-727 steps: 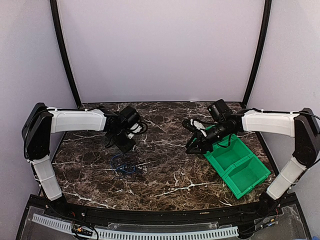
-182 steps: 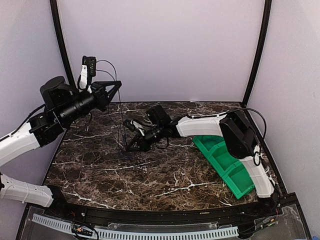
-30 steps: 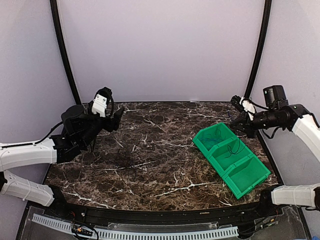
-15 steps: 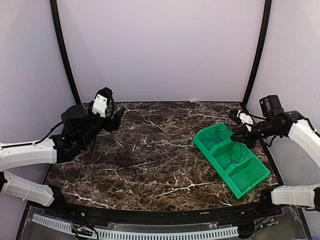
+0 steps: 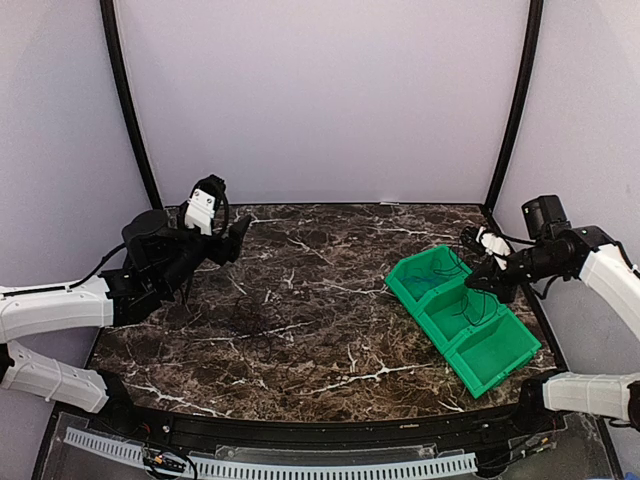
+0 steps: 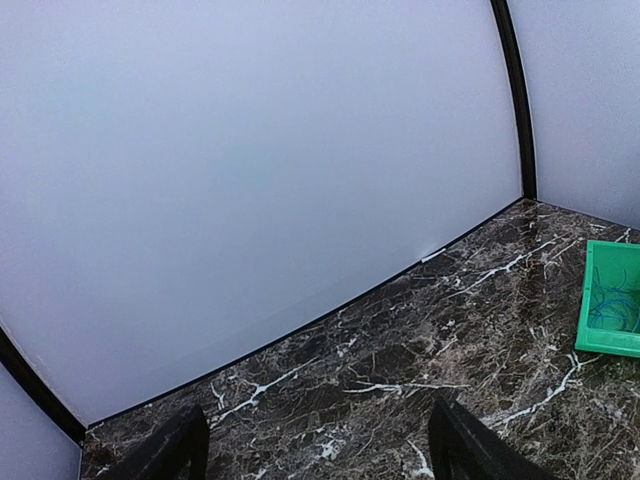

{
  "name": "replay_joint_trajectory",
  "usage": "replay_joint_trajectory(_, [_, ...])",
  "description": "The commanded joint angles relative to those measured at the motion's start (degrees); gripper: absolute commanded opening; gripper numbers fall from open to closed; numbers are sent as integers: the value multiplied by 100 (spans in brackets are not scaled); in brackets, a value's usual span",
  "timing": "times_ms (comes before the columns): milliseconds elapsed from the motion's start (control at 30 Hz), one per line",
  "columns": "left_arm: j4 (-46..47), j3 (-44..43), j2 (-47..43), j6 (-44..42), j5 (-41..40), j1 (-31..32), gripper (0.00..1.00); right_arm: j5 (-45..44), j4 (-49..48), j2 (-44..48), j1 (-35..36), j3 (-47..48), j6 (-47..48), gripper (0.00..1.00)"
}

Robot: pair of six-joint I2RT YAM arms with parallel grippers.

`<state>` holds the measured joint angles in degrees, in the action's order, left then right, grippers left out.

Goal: Untangle the cables
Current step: Place the untangled cable in the bin.

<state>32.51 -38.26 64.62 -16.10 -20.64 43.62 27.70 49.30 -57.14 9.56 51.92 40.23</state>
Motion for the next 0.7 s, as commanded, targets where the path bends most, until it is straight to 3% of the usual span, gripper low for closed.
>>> replay_joint_trajectory(0, [27,3,-158,39,49,-29,79,-73,246,383,-41,-89,154,0])
replay_joint_trajectory(367, [-1,-19,-131,52,76,-30,79,-188,1128,414,-42,-71,684,0])
replay_joint_trajectory(667, [-78,-58,-70,125,142,-29,79,-236,910,394,-42,-172,689,0])
